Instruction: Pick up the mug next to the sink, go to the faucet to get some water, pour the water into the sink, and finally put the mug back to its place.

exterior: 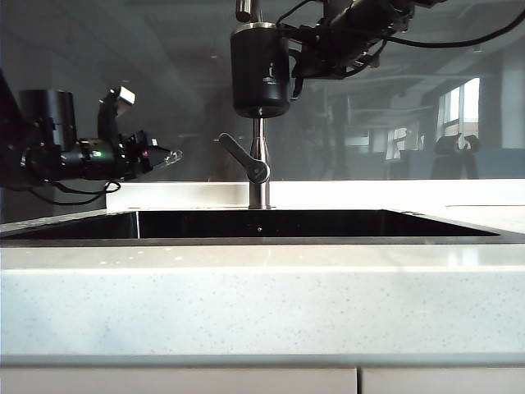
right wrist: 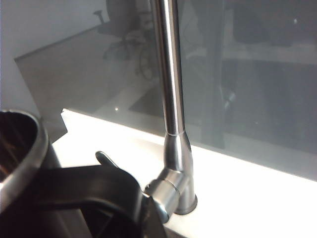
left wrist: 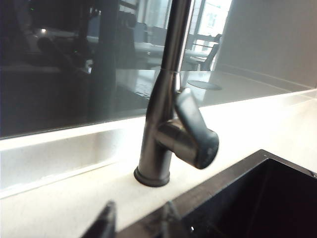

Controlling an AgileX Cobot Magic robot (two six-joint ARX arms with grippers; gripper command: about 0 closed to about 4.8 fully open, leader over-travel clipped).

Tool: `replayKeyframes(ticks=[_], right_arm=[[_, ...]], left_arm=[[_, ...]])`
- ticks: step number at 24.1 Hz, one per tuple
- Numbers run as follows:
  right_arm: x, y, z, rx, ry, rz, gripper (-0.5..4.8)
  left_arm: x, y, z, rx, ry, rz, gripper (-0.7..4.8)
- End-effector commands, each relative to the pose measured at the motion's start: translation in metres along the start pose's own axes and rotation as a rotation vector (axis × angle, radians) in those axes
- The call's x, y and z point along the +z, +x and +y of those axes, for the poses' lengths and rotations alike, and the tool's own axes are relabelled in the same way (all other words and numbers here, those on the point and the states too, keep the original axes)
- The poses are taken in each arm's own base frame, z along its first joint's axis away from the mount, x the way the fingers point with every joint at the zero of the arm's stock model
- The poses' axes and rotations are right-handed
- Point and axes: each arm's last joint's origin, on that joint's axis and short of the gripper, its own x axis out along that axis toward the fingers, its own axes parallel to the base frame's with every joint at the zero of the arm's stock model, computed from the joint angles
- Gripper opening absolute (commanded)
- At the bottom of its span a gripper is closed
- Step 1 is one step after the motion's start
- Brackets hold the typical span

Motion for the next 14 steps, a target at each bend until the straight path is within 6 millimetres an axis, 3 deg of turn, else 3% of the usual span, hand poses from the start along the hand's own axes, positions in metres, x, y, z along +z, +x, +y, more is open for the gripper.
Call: replayKeyframes(ticks=[1, 8, 12, 14], right_arm=[[0.017, -0.001, 0.005, 0.018, -0.004, -0.078, -0.03], [0.023, -0.002, 0.005, 0.029, 0.024, -0.144, -0.03], [0.024, -0.002, 0.006, 0.032, 0.024, -0.152, -0.03], [0.024, -0.002, 0.005, 0.033, 0.023, -0.154, -0.03]], left_arm=[[0.002, 0.012, 0.009, -0.047, 0.0, 0.003, 1.08], [-0.001, 0.046, 0.024, -0.136, 0.023, -0.008, 1.18], [0.001, 0.062, 0.021, -0.175, 0.049, -0.023, 1.26], [0.006, 0.066, 0.017, -0.19, 0.068, -0.047, 1.78]])
